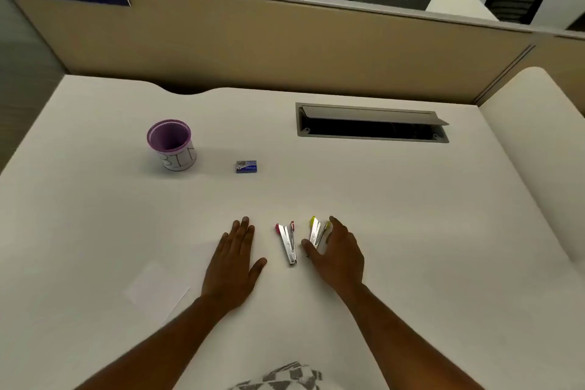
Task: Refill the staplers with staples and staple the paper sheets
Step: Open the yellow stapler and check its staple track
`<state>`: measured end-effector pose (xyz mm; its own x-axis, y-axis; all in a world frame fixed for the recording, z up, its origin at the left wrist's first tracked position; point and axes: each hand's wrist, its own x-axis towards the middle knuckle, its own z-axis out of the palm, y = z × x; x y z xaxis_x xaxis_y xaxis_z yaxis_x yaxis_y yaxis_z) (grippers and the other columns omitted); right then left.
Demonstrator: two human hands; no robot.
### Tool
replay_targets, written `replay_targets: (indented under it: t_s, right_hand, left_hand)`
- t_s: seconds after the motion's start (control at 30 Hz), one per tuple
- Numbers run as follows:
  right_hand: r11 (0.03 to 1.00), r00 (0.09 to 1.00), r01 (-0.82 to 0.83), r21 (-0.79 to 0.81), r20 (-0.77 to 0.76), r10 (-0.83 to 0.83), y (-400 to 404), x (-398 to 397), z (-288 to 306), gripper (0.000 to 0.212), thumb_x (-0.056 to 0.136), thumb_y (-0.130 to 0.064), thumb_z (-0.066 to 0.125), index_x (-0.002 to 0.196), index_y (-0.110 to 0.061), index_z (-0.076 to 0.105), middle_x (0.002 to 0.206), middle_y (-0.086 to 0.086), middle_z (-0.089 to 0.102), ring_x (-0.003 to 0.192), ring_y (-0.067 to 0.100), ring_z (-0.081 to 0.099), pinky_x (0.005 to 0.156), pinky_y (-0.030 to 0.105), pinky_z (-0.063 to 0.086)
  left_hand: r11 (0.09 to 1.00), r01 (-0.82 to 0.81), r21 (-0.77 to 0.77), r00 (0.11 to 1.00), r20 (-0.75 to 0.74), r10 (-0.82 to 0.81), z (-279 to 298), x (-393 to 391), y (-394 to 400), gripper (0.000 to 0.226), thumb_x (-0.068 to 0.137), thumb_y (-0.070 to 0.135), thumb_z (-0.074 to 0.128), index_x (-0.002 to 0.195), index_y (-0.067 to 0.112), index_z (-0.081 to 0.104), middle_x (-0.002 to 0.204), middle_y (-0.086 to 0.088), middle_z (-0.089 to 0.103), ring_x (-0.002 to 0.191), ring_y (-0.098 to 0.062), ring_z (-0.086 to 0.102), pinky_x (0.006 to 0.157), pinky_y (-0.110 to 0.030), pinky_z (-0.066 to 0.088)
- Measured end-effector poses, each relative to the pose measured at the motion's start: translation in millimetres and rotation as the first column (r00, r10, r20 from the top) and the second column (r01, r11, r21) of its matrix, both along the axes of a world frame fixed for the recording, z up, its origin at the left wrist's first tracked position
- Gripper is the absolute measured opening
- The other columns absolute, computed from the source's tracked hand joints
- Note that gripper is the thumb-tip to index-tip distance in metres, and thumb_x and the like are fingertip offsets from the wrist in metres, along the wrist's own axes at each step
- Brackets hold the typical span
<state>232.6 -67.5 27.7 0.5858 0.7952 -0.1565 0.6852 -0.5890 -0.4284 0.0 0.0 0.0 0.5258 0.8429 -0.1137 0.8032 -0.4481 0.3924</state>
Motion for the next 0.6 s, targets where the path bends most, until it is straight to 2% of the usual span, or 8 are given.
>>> replay_targets:
  t_s: [0.13,0.23,0.33,0.4,0.5,0.6]
  right_hand:
    - [0.999,0.998,0.046,0.003,-0.029,-0.046,4.5,-1.2,5.9,0.06,0.078,-0.053,0.066,0.129,-0.027,0.045,0.11,-0.006,0.068,0.104,0.025,0.066,0.074,0.031,0.043]
    - [0.997,0.994,0.073,-0.006,-0.083,-0.073,3.6,-0.1,6.2,0.052,0.08,-0.042,0.068,0.126,-0.024,0.055,0.106,-0.003,0.07,0.102,0.024,0.067,0.077,0.029,0.041]
    - [0.997,0.983,0.073,-0.015,-0.165,-0.075,2.6,5.0,8.5,0.041,0.08,-0.039,0.071,0.118,-0.024,0.065,0.085,-0.01,0.067,0.094,0.02,0.068,0.075,0.028,0.043]
    - [0.995,0.964,0.095,0.018,-0.253,-0.087,-0.9,8.0,10.5,0.036,0.082,-0.038,0.075,0.114,-0.023,0.069,0.078,-0.012,0.066,0.089,0.018,0.068,0.074,0.028,0.045]
    - [0.978,0.853,0.205,0.043,-0.497,-0.156,-7.8,11.7,13.5,0.033,0.084,-0.03,0.08,0.114,-0.016,0.073,0.082,-0.001,0.075,0.088,0.023,0.074,0.086,0.04,0.058]
    - [0.951,0.614,0.301,0.068,-0.777,-0.139,-17.6,8.1,23.1,0.038,0.088,-0.016,0.079,0.123,-0.008,0.068,0.085,0.009,0.077,0.082,0.028,0.077,0.091,0.05,0.06]
  left_hand:
    - [1.0,-0.005,-0.004,1.0,-0.021,0.005,3.0,0.4,1.5,0.077,0.101,0.053,0.038,0.16,0.012,0.008,0.168,0.0,-0.006,0.155,-0.016,-0.008,0.126,-0.032,0.002]
    - [0.999,0.009,-0.037,0.999,-0.033,-0.011,4.3,0.5,3.2,0.078,0.101,0.052,0.039,0.16,0.014,0.006,0.168,0.0,-0.009,0.155,-0.016,-0.009,0.124,-0.03,-0.002]
    - [0.997,0.005,-0.078,1.0,-0.012,-0.006,9.7,0.4,5.8,0.079,0.1,0.047,0.045,0.161,0.014,0.005,0.169,0.0,-0.006,0.155,-0.016,-0.011,0.123,-0.03,-0.004]
    - [0.997,-0.011,-0.076,0.998,0.057,0.016,16.0,3.0,1.1,0.08,0.099,0.043,0.05,0.16,0.013,0.007,0.169,-0.001,-0.001,0.154,-0.016,-0.012,0.124,-0.031,-0.003]
    - [0.999,-0.012,-0.043,0.983,0.182,0.02,28.8,13.5,-8.6,0.078,0.099,0.037,0.054,0.16,0.012,0.013,0.169,0.0,0.004,0.155,-0.017,-0.011,0.124,-0.032,-0.002]
    - [0.991,0.004,-0.131,0.937,0.347,0.042,43.4,30.2,-18.9,0.074,0.099,0.032,0.057,0.159,0.014,0.017,0.168,0.003,0.008,0.155,-0.015,-0.009,0.127,-0.035,0.002]
